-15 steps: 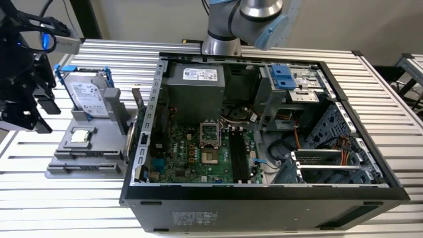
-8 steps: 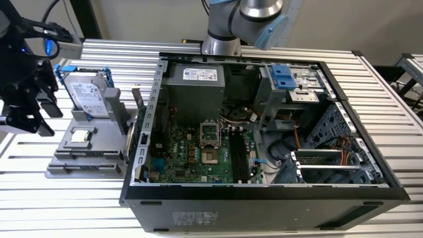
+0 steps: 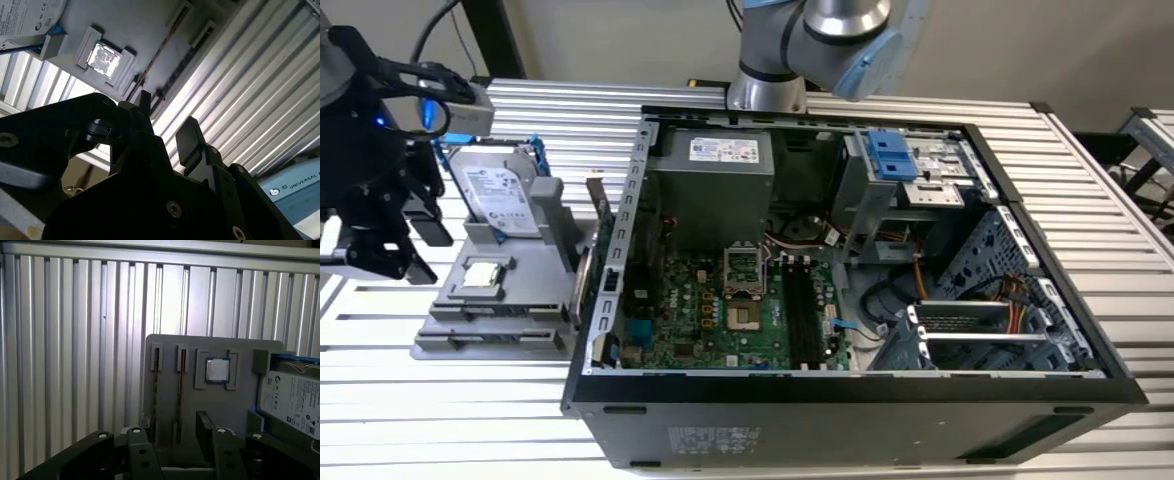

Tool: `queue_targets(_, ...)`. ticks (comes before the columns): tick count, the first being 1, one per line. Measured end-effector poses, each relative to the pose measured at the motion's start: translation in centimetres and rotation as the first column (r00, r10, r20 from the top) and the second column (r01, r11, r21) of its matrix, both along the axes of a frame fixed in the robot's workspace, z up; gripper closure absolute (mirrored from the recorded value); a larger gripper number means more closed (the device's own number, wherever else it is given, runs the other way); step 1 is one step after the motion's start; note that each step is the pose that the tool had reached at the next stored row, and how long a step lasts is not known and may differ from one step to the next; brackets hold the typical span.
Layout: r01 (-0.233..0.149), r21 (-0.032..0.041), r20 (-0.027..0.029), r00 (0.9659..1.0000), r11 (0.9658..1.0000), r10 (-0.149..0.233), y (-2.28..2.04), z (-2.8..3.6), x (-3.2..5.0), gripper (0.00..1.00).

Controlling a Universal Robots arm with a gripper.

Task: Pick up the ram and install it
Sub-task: 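Pick up the ram and move it above insertion slot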

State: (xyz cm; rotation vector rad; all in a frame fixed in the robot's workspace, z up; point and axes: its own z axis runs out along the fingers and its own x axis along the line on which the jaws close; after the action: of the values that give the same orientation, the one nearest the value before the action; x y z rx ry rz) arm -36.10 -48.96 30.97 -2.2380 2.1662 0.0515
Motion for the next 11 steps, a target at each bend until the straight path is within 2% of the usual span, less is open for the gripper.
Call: queue_targets(11, 0.000, 0.0001, 0.0001, 1.0000, 1.0000, 0.000, 0.00, -2.00, 0.00, 1.00)
